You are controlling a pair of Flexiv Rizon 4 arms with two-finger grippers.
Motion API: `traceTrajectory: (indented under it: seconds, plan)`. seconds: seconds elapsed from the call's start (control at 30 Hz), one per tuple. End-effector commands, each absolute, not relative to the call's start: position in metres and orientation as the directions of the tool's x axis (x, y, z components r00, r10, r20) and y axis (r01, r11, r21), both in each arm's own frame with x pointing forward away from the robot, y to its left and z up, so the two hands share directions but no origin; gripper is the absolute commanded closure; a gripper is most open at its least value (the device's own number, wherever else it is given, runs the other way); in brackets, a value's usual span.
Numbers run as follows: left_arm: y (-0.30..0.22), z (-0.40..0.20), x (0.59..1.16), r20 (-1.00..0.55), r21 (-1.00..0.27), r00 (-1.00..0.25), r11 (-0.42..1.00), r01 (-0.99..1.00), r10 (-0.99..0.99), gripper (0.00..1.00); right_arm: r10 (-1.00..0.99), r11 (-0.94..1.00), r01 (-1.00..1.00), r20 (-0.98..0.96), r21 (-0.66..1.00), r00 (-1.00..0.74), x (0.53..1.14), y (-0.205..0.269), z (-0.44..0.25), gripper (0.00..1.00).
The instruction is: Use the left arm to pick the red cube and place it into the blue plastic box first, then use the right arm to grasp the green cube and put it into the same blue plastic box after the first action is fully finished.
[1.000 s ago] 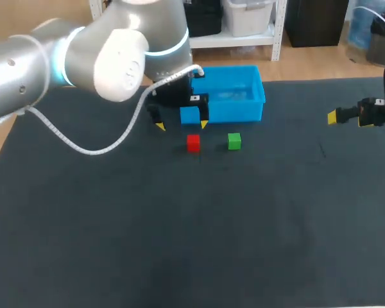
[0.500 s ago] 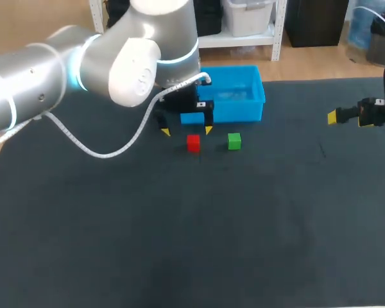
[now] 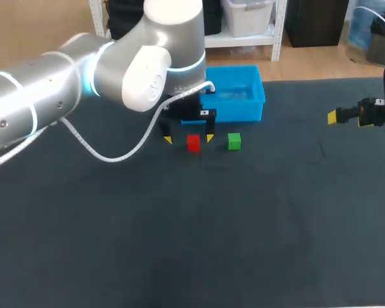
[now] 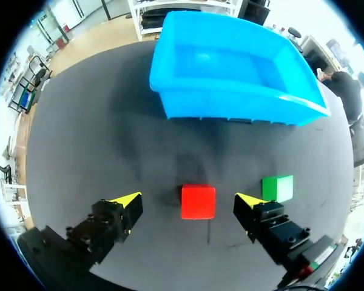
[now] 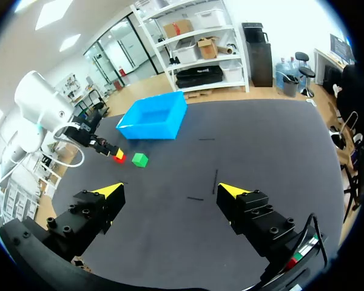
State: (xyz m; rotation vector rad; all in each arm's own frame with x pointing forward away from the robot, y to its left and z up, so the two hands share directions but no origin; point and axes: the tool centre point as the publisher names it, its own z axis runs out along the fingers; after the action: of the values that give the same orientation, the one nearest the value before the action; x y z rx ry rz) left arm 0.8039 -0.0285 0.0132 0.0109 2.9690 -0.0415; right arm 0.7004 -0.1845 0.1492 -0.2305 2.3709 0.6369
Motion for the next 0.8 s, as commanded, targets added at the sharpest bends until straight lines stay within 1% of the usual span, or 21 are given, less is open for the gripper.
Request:
traceTrajectory:
  seconds: [0.03,0.17,0.8]
  plan:
    - [-0.0289,0.0099,0.8076,-0.167,-0.027,-0.986,1.0,0.007,0.003,0.0,0.001,0.866,-0.321,-0.644,0.383,-0.765,0.7003,-0.1847,0.1494,0.0]
    - [-0.0258,0.0056,0.8075,-0.157,-0.051,-0.987,0.999,-0.009,-0.017,0.0,0.001,0.866,-0.321,-0.644,0.383,-0.765,0.7003,-0.1847,0.1494,0.0]
    - [-0.0294,0.0005,0.8126,-0.161,-0.035,-0.987,0.999,-0.004,-0.01,0.0,0.001,0.866,-0.321,-0.644,0.383,-0.765,0.7003,-0.1847,0.1494,0.0]
